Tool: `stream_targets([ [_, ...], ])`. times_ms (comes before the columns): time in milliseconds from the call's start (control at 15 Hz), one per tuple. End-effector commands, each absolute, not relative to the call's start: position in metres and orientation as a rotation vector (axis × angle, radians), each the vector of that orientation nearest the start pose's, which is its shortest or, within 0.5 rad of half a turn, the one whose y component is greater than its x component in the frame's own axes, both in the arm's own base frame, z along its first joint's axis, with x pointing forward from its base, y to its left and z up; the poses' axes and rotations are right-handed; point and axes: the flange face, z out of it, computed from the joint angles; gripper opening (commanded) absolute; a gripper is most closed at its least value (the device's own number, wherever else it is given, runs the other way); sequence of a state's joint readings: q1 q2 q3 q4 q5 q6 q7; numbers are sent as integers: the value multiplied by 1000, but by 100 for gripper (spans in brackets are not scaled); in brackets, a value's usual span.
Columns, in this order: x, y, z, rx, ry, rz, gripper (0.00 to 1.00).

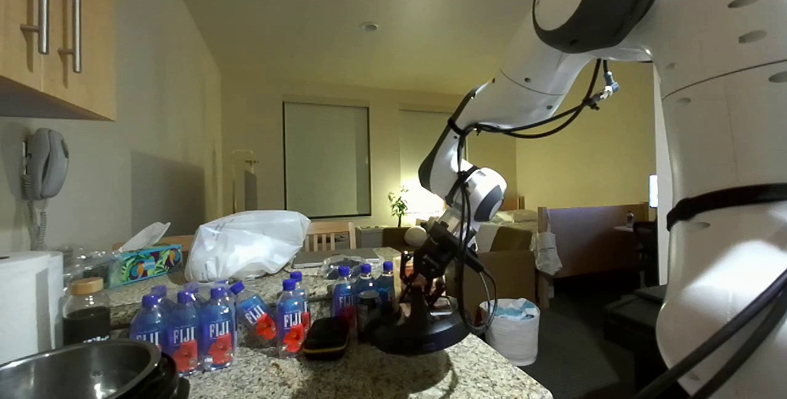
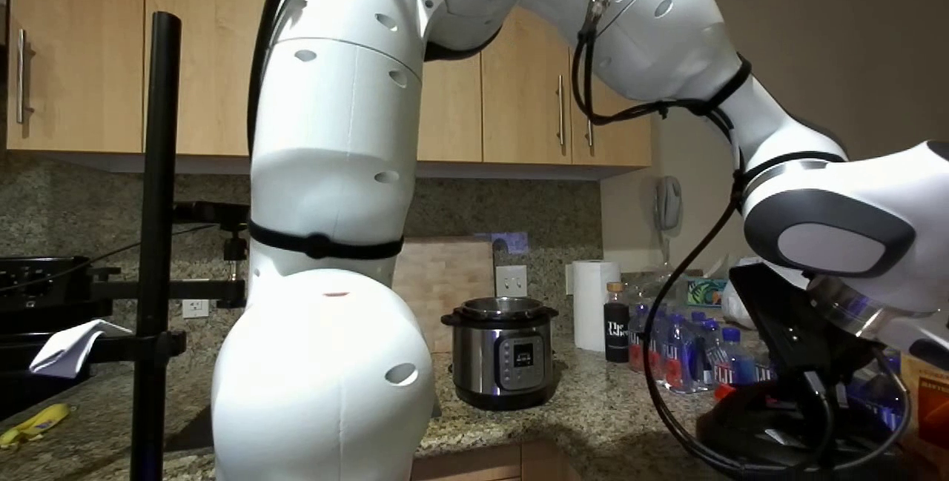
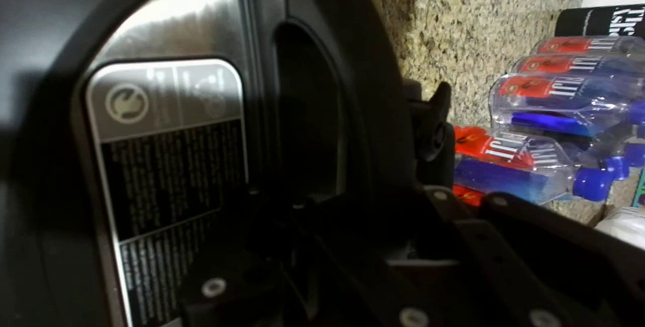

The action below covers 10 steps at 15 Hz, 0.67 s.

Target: Put the black lid on the rice cooker

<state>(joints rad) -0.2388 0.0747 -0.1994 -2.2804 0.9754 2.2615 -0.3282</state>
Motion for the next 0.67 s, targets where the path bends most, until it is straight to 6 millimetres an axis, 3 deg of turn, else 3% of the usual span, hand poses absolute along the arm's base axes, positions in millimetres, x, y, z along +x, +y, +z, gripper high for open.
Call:
stream_targets([
  [0, 468, -186, 361, -2267, 877, -299, 1],
  [467, 467, -177, 377, -2328, 835, -287, 0],
  [533, 469, -178, 376, -2346, 834, -266, 0],
  [600, 474, -181, 359, -2344, 833, -273, 0],
])
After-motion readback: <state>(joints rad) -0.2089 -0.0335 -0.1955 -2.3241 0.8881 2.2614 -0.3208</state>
